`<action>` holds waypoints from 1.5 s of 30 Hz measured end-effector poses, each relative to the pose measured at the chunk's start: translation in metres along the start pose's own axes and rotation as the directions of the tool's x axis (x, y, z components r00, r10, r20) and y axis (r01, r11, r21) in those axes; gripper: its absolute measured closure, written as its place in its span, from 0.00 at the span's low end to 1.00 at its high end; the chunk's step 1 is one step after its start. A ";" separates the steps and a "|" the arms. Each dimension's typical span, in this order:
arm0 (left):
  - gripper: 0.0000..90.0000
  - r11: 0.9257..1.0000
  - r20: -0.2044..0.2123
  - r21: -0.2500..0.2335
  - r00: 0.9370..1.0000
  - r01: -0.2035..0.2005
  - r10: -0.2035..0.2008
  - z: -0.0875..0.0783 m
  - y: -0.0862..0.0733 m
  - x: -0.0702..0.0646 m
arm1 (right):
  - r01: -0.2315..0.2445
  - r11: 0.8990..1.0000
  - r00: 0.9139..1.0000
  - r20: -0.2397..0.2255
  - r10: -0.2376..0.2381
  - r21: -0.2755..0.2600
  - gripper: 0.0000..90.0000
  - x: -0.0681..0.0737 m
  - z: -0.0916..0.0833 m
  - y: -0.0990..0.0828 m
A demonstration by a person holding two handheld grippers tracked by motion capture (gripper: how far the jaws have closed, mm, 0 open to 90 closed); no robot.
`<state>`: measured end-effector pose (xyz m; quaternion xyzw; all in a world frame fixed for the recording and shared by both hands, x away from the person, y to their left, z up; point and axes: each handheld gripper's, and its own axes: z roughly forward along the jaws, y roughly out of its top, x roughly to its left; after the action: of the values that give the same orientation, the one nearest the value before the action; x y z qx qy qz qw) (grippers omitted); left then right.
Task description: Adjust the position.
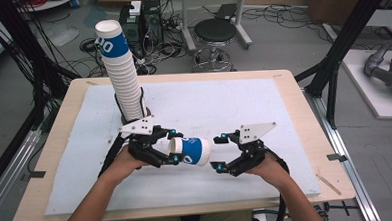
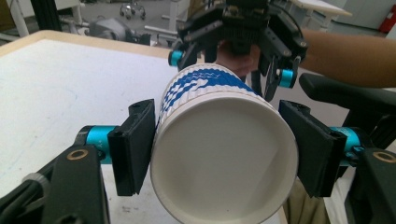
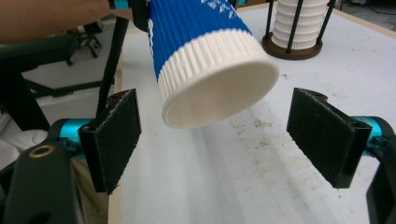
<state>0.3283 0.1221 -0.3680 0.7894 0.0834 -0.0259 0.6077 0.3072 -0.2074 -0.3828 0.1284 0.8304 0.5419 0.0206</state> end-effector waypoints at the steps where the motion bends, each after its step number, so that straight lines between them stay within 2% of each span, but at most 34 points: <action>1: 0.33 1.000 0.005 -0.012 1.000 0.000 0.000 0.000 0.000 0.000 | -0.008 1.000 1.000 0.000 0.008 -0.006 0.20 0.000 0.000 -0.002; 6: 0.33 0.998 0.021 -0.056 1.000 0.004 -0.003 -0.001 -0.001 0.000 | -0.049 0.997 0.999 -0.016 0.048 -0.052 0.20 0.000 0.000 -0.010; 9: 0.33 0.998 0.031 -0.065 1.000 0.005 -0.003 -0.001 -0.001 0.001 | -0.077 0.995 0.997 -0.013 0.076 -0.063 0.20 0.001 0.003 -0.013; 14: 0.33 0.997 0.049 -0.081 0.999 0.011 -0.007 0.001 -0.002 0.001 | -0.110 0.992 0.994 -0.037 0.107 -0.067 0.20 0.001 0.006 -0.016; 20: 0.34 0.995 0.072 -0.095 0.997 0.016 -0.009 0.004 -0.002 0.000 | -0.118 0.989 0.992 -0.044 0.115 -0.085 0.20 0.001 0.008 -0.017; 27: 0.34 0.995 0.101 -0.101 0.995 0.022 -0.012 0.008 -0.002 -0.001 | -0.124 0.988 0.990 -0.081 0.116 -0.098 0.20 0.002 0.011 -0.016; 35: 0.34 0.996 0.151 -0.087 0.989 0.016 -0.002 0.019 -0.002 -0.003 | -0.088 0.990 0.989 -0.125 0.075 -0.107 0.16 0.004 0.020 -0.015; 38: 0.34 0.996 0.152 -0.087 0.988 0.016 -0.003 0.020 -0.002 -0.003 | -0.064 0.992 0.991 -0.127 0.050 -0.112 0.20 0.005 0.020 -0.015; 45: 0.35 0.995 0.148 -0.099 0.989 0.006 0.009 0.019 -0.002 -0.003 | -0.048 0.989 0.992 -0.123 0.031 -0.137 0.26 0.006 0.017 -0.014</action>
<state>0.3259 0.1043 -0.3742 0.7541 0.0386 -0.0799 0.6508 0.3021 -0.1959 -0.4021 0.1102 0.7874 0.6057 -0.0313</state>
